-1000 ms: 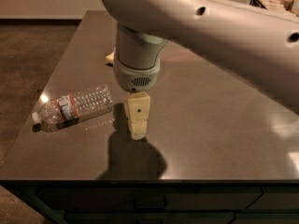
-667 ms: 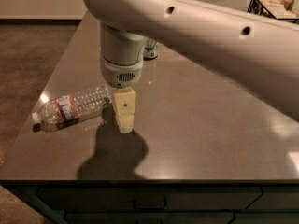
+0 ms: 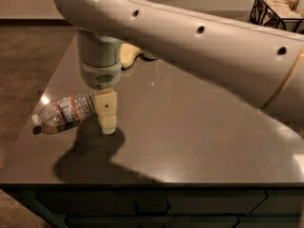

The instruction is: Place water bottle upright

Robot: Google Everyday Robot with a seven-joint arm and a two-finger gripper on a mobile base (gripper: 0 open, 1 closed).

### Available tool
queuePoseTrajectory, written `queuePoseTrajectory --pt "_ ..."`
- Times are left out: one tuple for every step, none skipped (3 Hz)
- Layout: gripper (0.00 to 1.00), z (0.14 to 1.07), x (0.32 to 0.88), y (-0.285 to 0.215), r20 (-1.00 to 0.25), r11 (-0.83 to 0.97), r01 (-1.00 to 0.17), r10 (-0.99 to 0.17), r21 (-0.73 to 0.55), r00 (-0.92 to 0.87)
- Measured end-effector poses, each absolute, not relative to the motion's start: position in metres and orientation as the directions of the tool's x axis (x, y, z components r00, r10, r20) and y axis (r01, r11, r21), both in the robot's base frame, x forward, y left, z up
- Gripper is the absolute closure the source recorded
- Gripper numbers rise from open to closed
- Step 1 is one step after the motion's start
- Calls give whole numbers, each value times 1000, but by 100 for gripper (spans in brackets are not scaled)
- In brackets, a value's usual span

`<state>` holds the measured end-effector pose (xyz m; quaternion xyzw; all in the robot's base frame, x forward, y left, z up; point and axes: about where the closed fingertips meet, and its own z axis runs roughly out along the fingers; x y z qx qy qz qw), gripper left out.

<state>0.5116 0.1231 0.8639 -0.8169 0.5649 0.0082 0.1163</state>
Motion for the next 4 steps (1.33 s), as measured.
queuePoseTrajectory --pt "0 855 507 145 -133 -371 -913 -909 -168 394" --pt "0 850 502 165 -120 -404 -902 -899 -153 422" --pt "0 846 502 180 -110 -428 -893 -890 -135 443" --pt "0 842 503 192 -99 -448 -886 -883 -119 459"
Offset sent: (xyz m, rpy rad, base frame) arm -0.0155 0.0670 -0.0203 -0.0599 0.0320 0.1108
